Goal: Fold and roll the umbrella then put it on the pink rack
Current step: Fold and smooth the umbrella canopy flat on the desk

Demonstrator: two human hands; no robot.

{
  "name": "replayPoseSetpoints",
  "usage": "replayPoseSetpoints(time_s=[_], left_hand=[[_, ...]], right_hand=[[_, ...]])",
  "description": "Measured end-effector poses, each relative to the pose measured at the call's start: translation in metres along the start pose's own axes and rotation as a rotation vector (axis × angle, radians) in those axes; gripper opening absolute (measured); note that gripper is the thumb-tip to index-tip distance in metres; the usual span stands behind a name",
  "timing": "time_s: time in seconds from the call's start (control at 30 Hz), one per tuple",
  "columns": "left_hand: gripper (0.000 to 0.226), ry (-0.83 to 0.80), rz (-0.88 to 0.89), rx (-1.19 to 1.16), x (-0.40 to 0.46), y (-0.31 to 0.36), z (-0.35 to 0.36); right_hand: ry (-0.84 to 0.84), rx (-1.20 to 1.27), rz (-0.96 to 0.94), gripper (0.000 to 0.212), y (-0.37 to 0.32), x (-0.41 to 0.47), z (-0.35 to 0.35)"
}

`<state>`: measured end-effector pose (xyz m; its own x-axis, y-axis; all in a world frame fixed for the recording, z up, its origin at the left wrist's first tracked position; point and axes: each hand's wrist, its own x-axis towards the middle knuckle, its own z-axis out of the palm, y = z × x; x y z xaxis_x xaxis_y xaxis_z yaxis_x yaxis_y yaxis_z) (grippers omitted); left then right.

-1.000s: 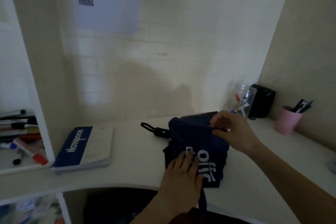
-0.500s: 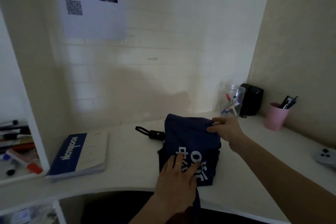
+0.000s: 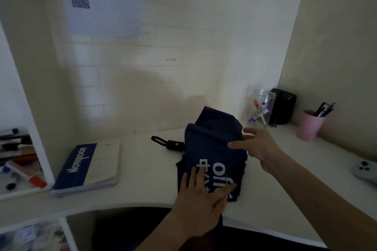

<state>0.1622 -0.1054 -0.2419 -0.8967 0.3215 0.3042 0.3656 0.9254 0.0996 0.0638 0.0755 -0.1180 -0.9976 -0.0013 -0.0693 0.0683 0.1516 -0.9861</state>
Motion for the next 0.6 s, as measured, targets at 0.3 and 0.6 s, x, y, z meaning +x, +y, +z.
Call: replayPoseSetpoints(time_s=[0.3, 0.6], left_hand=[[0.041, -0.218, 0.029, -0.086, 0.001, -0.001, -0.014], [0.042, -0.248, 0.026, -0.081, -0.001, -0.001, -0.016]], right_hand=[[0.027, 0.13, 0.22, 0.048, -0.021, 0.021, 0.006], [-0.14, 0.213, 0.097, 0.061, -0.035, 0.009, 0.009]])
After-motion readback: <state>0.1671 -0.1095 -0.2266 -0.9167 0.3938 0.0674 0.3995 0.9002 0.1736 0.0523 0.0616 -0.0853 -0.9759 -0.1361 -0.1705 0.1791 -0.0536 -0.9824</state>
